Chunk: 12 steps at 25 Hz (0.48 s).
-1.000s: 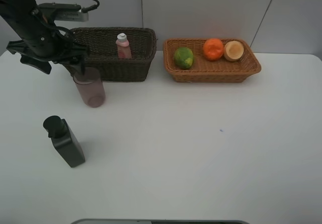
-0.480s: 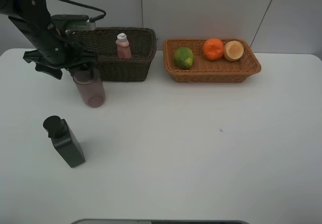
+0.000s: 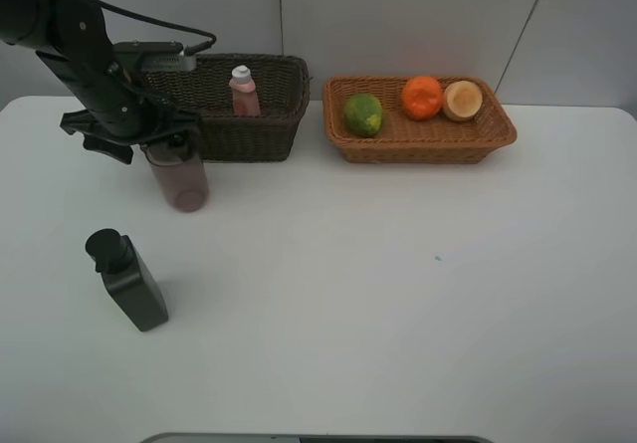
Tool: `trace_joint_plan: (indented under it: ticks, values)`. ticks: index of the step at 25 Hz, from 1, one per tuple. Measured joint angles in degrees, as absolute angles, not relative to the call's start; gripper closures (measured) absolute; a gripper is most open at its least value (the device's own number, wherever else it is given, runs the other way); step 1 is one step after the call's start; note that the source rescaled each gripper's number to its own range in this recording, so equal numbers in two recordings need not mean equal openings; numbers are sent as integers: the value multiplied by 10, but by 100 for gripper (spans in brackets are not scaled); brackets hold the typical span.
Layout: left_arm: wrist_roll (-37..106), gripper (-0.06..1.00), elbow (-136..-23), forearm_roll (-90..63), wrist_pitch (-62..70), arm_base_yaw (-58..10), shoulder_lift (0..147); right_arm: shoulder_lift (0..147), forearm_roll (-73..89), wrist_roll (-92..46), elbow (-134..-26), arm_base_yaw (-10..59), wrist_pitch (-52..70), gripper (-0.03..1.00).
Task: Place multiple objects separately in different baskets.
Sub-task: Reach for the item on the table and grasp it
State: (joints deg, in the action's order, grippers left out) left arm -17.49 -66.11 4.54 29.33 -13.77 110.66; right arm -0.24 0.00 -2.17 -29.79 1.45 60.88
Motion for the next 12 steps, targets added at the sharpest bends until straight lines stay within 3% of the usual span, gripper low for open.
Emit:
trace_joint_plan:
  ticks: [9, 12]
  values:
    - [-175, -6, -660, 43, 288, -138, 1134, -2, 0, -22, -298, 14, 609, 8]
    - [-175, 3, -660, 43, 288, -138, 1135, -2, 0, -22, -298, 14, 609, 9]
